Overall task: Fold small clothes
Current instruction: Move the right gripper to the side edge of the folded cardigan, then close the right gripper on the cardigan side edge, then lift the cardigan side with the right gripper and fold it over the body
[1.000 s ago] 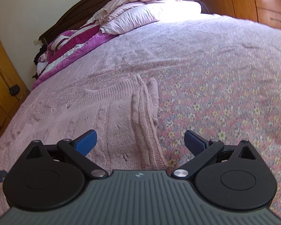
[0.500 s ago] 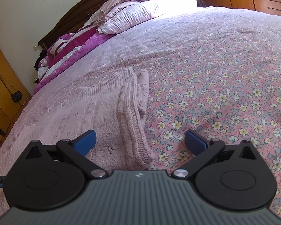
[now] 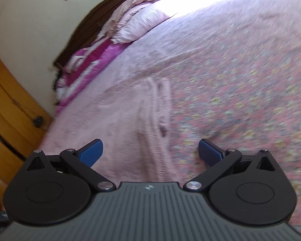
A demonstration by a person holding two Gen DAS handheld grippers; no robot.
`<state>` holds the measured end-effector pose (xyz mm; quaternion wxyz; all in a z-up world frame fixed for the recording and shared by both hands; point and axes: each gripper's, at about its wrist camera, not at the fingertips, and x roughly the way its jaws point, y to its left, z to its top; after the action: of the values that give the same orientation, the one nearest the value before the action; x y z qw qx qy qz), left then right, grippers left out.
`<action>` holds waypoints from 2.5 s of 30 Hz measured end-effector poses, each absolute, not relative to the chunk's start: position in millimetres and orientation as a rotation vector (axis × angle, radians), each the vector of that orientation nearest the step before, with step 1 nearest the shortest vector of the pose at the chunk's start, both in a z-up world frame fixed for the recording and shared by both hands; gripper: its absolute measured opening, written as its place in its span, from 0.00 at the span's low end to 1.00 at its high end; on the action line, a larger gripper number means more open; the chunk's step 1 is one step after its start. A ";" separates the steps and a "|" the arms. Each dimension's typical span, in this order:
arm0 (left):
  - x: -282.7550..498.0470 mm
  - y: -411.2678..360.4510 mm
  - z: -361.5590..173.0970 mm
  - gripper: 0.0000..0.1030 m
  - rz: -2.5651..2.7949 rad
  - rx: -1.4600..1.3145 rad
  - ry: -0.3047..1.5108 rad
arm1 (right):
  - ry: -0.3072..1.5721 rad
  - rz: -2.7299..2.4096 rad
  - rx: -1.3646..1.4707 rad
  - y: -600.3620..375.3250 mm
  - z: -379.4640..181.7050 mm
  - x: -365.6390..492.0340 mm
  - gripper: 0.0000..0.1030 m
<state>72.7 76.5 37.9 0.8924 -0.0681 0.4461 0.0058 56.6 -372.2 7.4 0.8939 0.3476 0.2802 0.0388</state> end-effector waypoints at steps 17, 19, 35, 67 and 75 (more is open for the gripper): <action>77.8 68.4 33.4 0.64 0.011 -0.100 0.931 | 0.475 0.152 0.718 -353.4 -6.6 65.0 0.93; 79.1 67.8 33.1 0.64 0.010 -0.093 0.933 | 0.459 0.148 0.743 -356.1 -6.6 63.3 0.90; 79.9 69.7 34.5 0.64 0.002 -0.105 0.937 | 0.500 0.113 0.905 -378.7 -21.9 85.9 0.45; 65.3 97.1 58.0 0.64 -0.003 -0.108 0.896 | 0.401 0.324 0.959 -337.1 63.7 90.1 0.29; 63.3 122.4 69.9 0.64 0.031 -0.113 0.858 | 0.384 0.392 0.956 -290.7 93.9 97.8 0.28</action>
<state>63.3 122.4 69.9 0.9076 -0.0546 0.4159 0.0149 97.8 -290.7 93.9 0.8520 0.4540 0.1825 0.1861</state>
